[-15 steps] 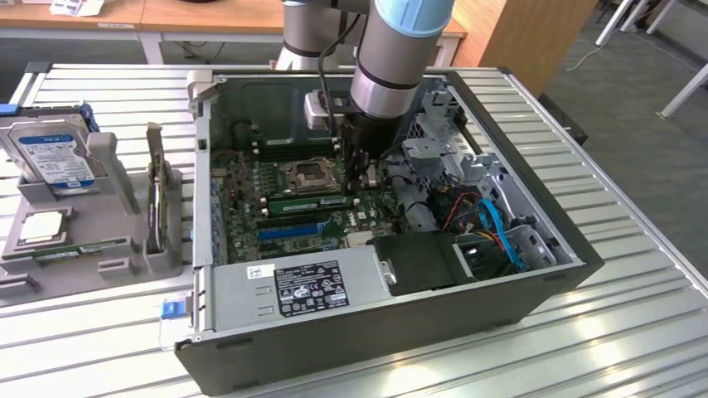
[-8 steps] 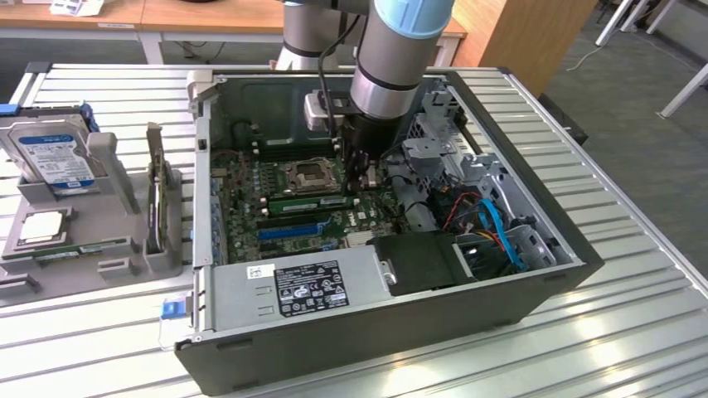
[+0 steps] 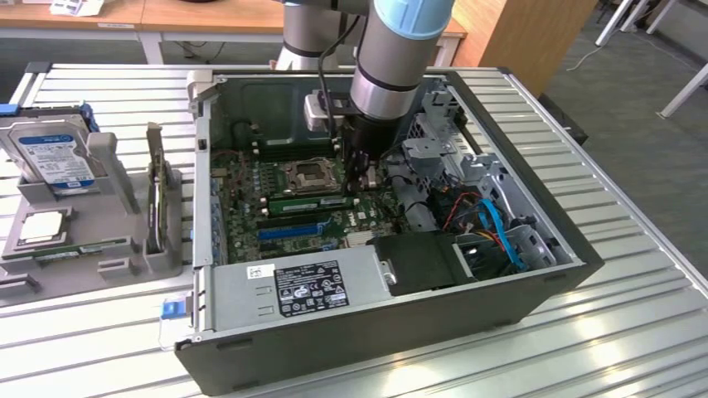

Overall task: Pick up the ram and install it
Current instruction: 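Press down the ram until it locks into place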

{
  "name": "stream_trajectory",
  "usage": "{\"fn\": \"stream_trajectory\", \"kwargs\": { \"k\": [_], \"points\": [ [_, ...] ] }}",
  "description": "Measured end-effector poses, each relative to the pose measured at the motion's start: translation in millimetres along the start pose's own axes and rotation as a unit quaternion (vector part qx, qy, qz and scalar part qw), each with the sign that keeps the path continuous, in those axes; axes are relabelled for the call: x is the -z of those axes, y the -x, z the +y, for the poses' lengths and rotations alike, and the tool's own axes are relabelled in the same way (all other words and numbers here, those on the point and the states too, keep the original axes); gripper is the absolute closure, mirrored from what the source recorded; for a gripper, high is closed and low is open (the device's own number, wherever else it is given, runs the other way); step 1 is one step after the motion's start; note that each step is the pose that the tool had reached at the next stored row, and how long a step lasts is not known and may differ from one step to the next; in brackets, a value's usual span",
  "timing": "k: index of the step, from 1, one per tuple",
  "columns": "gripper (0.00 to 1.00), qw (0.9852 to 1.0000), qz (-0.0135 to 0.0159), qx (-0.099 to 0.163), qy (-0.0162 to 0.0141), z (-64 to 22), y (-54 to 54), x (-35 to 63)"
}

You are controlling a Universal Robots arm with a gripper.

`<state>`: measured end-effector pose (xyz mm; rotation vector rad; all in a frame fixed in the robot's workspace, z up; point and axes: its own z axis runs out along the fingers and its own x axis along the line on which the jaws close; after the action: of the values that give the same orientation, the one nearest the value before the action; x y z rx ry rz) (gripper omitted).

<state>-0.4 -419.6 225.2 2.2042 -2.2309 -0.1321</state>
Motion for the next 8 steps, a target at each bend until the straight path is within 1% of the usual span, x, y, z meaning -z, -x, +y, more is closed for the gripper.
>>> {"fn": "stream_trajectory", "kwargs": {
  "k": [8],
  "points": [
    [0.90,1.0000,-0.0002,0.000,-0.0001,-0.1,-0.5,-1.4]
  ]
}}
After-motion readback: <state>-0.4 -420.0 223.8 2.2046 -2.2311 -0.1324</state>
